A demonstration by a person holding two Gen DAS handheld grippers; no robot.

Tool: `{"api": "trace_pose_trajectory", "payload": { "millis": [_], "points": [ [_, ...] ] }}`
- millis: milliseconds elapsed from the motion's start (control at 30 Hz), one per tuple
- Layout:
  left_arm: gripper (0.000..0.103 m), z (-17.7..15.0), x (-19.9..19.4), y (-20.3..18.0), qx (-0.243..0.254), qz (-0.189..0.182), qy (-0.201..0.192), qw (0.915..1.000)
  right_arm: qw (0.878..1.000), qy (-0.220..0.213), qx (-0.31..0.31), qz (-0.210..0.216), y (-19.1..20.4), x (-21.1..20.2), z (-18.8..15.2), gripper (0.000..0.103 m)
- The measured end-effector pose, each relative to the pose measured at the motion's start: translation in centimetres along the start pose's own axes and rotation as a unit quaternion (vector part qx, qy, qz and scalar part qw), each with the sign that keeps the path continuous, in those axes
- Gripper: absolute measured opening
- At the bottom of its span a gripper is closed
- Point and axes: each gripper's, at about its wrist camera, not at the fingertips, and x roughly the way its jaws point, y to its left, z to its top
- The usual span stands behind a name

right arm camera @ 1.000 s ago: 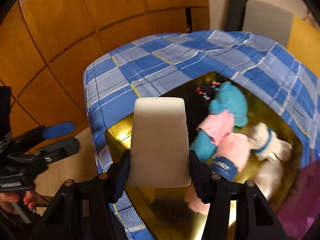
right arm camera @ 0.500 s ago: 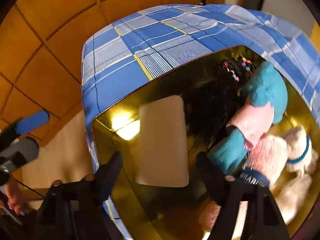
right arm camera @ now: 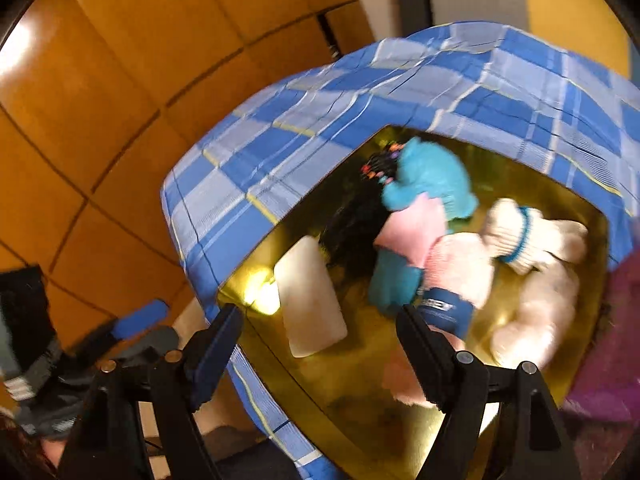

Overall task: Organize soft objects
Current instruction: 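Lower the white block into the gold tray and open the right tool, then move the right tool to the red Christmas stocking and grasp it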

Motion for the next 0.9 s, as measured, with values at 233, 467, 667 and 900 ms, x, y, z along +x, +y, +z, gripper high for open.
{"api": "trace_pose_trajectory", "payload": {
  "millis": [233,467,667,900],
  "points": [
    [0.068,-0.6,0.7,-2.2,0.013,-0.039,0.017,0.999,0.996,-0.089,0.018,-0.016,-0.7,-7.9,-0.6,0.08],
    [0.069,-0.9,1.2,-6.0,0.059,-0.063,0.027,0.9959,0.983,-0.164,0.061,-0.062,-4.7,-15.4,-2.2,0.08],
    [0.069,-1.4,2.0,-9.3,0.089,-0.076,0.042,0.9922,0.966,-0.198,0.115,-0.118,-10.4,-20.1,-5.3,0.08],
    [0.069,-2.3,2.9,-13.2,0.123,-0.093,0.064,0.9859,0.934,-0.228,0.211,-0.173,-19.1,-25.1,-10.5,0.08]
  ]
}}
